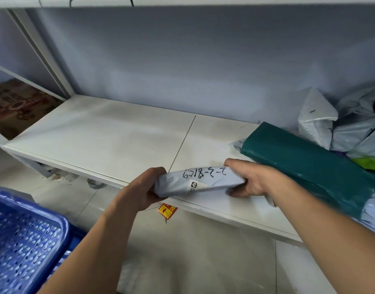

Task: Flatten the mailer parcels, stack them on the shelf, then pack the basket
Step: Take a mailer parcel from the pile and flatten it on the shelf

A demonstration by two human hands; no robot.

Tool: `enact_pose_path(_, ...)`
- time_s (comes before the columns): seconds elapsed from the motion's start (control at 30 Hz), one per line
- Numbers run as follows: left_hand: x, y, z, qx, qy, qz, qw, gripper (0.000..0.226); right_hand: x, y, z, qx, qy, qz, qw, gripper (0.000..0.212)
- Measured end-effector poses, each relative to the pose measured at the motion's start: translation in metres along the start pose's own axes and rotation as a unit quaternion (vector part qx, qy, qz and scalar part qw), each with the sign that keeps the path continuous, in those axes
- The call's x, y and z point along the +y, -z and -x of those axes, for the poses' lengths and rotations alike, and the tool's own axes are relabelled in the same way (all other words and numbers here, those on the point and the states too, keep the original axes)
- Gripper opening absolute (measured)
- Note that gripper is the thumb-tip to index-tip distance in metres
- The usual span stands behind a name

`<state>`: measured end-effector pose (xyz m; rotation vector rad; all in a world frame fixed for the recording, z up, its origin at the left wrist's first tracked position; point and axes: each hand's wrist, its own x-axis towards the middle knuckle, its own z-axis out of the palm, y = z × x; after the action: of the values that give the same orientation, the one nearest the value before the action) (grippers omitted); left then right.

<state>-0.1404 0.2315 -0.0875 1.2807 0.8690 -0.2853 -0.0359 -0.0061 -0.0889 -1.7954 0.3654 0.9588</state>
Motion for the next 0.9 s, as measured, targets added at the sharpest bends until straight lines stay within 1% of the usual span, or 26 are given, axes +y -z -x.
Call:
enact_pose_path(0.03,-0.001,0.001,0.0,-0.007,-0.015,-0.007,1.0,0.009,0.003,0.001,0.001,-0.017,0.016,-0.018,1.0,0.015)
enact_pose_path(0.07,-0.003,0.003,0.0,-0.011,-0.036,-0.017,0.999,0.017,0.007,0.001,-0.001,-0.016,0.037,-0.025,0.999,0.01)
enact_pose_path(0.1,-0.005,0.004,-0.002,-0.008,-0.057,-0.022,0.998,0.03,0.013,0.001,-0.004,-0.009,0.059,-0.026,0.998,0.013)
enact_pose_path(0.13,-0.006,0.003,-0.003,0.003,-0.076,-0.023,0.997,0.042,0.018,0.001,-0.005,-0.001,0.076,-0.022,0.997,0.022)
enact_pose_path(0.17,-0.007,0.003,-0.002,0.019,-0.097,-0.021,0.995,0.049,0.023,-0.002,-0.009,0.008,0.089,-0.018,0.996,0.034)
enact_pose_path(0.23,-0.01,0.0,-0.002,0.047,-0.136,-0.014,0.989,0.047,0.032,-0.007,-0.016,0.043,0.107,0.014,0.993,0.059)
enact_pose_path(0.27,-0.012,-0.001,-0.005,0.059,-0.148,-0.015,0.987,0.041,0.034,-0.01,-0.018,0.067,0.121,0.047,0.989,0.061)
enact_pose_path(0.33,-0.02,-0.004,-0.014,0.095,-0.168,-0.038,0.98,0.032,0.034,-0.018,-0.019,0.123,0.15,0.117,0.974,0.05)
enact_pose_path(0.37,-0.023,-0.005,-0.019,0.124,-0.18,-0.06,0.974,0.03,0.033,-0.022,-0.02,0.152,0.164,0.145,0.964,0.049)
enact_pose_path(0.43,-0.032,-0.004,-0.028,0.172,-0.207,-0.086,0.959,0.023,0.031,-0.028,-0.028,0.199,0.177,0.171,0.949,0.049)
enact_pose_path(0.5,-0.042,-0.002,-0.033,0.187,-0.239,-0.08,0.949,0.016,0.035,-0.03,-0.039,0.235,0.196,0.181,0.935,0.046)
enact_pose_path(0.53,-0.045,-0.001,-0.034,0.184,-0.251,-0.074,0.947,0.015,0.041,-0.031,-0.045,0.249,0.205,0.176,0.93,0.044)
enact_pose_path(0.67,-0.057,0.004,-0.041,0.166,-0.276,-0.033,0.946,0.019,0.055,-0.033,-0.059,0.269,0.261,0.142,0.916,0.035)
enact_pose_path(0.73,-0.061,0.006,-0.044,0.173,-0.28,-0.027,0.944,0.02,0.059,-0.034,-0.063,0.271,0.277,0.135,0.912,0.032)
enact_pose_path(0.83,-0.068,0.004,-0.049,0.193,-0.259,0.004,0.947,0.024,0.061,-0.035,-0.064,0.26,0.298,0.097,0.913,0.024)
enact_pose_path(0.87,-0.072,0.004,-0.051,0.203,-0.25,0.011,0.947,0.027,0.061,-0.036,-0.063,0.253,0.306,0.082,0.914,0.024)
enact_pose_path(0.9,-0.073,0.004,-0.052,0.213,-0.246,0.008,0.945,0.03,0.061,-0.036,-0.059,0.246,0.311,0.075,0.915,0.032)
